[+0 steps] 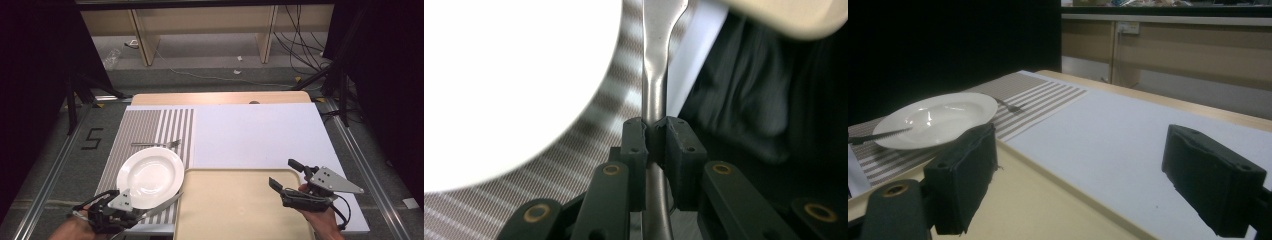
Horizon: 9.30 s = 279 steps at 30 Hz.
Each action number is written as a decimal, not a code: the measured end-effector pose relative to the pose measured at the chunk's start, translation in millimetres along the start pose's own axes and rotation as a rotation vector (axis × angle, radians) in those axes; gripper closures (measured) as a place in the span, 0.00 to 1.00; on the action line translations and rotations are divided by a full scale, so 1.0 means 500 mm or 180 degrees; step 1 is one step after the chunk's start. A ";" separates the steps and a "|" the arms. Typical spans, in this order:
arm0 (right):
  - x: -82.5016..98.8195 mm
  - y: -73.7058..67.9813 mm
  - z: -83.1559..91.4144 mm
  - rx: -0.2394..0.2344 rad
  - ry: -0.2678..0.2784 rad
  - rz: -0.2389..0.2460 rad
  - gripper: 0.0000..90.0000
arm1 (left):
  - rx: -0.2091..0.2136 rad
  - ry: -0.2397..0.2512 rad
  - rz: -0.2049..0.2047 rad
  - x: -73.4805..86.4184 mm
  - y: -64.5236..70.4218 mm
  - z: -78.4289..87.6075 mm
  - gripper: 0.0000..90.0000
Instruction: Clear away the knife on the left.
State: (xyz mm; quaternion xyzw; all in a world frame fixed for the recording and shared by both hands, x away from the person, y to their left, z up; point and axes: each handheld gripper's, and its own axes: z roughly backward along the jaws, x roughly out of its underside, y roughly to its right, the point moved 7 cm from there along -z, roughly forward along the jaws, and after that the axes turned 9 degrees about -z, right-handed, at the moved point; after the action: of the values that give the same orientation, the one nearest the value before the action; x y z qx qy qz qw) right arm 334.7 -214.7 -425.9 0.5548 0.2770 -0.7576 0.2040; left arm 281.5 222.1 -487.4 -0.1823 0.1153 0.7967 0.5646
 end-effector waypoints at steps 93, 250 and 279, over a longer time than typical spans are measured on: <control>-0.007 -0.006 0.006 -0.0028 0.0050 0.0007 0.17 | 0.0638 0.0094 0.0923 -0.263 0.063 -0.195 0.88; -0.006 -0.010 0.005 -0.0078 0.0042 0.0011 0.17 | -0.0439 0.0168 0.0632 -0.228 0.021 -0.196 0.99; -0.004 -0.009 0.004 -0.0081 0.0036 -0.0008 0.17 | -0.0390 0.1004 0.1018 -0.272 -0.006 -0.110 0.30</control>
State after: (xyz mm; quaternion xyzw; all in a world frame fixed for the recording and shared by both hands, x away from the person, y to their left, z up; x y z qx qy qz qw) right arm 331.0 -212.5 -422.6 0.5561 0.2884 -0.7511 0.2085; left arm 333.6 85.0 -480.2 -0.3179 0.1809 0.8432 0.3940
